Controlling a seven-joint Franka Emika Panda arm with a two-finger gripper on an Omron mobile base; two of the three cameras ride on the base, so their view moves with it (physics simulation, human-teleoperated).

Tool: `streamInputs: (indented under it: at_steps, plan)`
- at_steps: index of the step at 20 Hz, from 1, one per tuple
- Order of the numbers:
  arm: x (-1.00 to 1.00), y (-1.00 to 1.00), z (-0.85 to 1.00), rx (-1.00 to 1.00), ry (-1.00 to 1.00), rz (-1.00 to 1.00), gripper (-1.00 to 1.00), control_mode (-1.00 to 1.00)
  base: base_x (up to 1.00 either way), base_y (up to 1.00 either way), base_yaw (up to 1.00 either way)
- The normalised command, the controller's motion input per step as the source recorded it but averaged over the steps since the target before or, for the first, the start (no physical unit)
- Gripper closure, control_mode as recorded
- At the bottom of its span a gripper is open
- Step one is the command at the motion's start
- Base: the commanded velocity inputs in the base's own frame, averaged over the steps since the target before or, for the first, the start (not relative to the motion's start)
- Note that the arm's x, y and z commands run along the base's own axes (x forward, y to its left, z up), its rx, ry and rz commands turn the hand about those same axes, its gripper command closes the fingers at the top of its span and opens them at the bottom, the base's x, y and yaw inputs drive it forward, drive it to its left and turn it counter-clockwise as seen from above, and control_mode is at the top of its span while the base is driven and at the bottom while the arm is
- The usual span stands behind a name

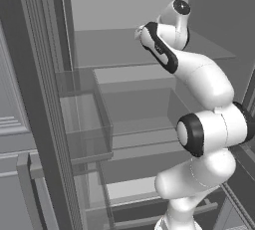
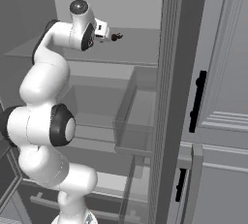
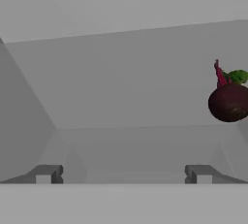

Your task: Take the strawberry from the fridge and place it on top of the pancake, located on the dining counter.

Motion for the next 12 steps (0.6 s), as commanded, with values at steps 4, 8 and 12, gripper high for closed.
streamInputs:
  at_steps: [4,8,12]
  plan:
    - [-0.01,0.0,0.0,0.0,0.03,0.0,-1.0,-1.0,0.0,0.0,0.0]
    - [-0.12,0.0,0.0,0.0,0.0,0.0,-1.0,-1.0,0.0,0.0,0.0]
    - [-0.11,0.0,0.0,0.0,0.0,0.0,-1.0,-1.0,0.0,0.0,0.0]
